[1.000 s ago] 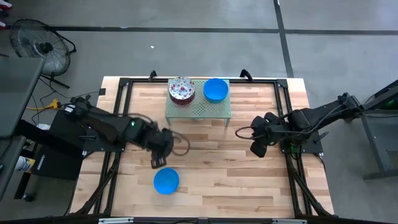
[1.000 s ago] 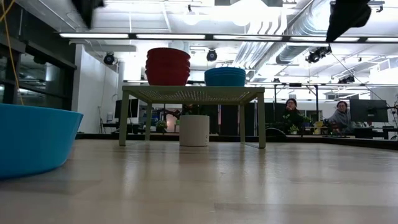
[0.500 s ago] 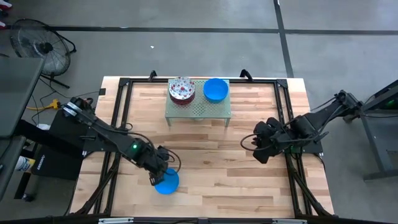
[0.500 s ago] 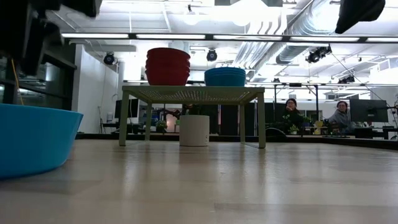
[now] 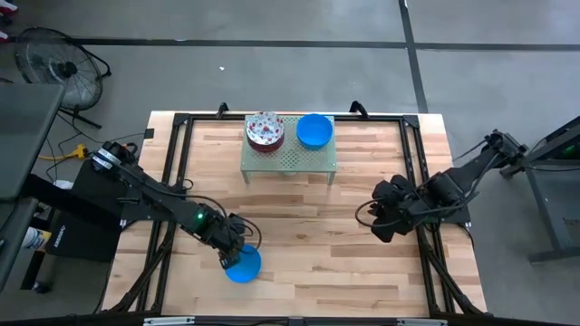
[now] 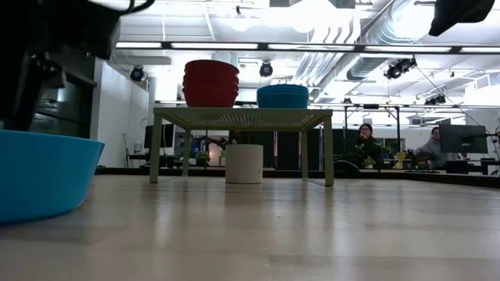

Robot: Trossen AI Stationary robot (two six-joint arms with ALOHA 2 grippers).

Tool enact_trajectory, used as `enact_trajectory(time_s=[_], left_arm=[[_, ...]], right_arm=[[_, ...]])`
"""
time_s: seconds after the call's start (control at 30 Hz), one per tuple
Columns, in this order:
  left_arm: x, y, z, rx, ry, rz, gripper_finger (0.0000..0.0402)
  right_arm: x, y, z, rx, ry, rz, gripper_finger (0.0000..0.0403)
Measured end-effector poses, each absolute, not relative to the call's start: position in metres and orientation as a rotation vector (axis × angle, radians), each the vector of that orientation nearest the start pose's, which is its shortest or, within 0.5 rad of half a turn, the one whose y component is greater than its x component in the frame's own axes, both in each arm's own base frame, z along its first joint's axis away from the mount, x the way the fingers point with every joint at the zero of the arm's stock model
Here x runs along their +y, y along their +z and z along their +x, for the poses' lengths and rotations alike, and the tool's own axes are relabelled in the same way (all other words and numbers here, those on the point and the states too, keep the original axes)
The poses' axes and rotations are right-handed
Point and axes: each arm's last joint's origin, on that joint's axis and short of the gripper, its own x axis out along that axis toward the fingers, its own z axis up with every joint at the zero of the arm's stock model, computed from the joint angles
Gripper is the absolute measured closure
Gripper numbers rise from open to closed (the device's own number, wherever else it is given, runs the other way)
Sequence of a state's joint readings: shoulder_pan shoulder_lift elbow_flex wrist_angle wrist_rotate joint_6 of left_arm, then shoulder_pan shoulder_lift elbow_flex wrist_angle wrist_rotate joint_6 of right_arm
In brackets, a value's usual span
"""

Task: Pick & Place Mini bowls
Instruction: Stack the blue bowl on the blue bowl on the shelf

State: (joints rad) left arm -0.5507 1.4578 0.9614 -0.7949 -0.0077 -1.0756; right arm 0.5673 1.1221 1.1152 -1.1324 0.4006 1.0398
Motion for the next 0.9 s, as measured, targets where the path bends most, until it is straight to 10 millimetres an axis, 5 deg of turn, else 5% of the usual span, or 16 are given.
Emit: enact_trajectory(time_s=[0.7,0.9], left_arm=[[-0.145,0.162,0.234,1.386,0.237,-0.564,0.0206],[-0.146,0.158,0.236,1.382,0.242,-0.564,0.0267]], right_arm=[[0.095,0.314,0.166,0.919,-0.384,0.430,0.0336],[0.095,0.314,0.166,0.922,-0.373,0.408,0.0336]])
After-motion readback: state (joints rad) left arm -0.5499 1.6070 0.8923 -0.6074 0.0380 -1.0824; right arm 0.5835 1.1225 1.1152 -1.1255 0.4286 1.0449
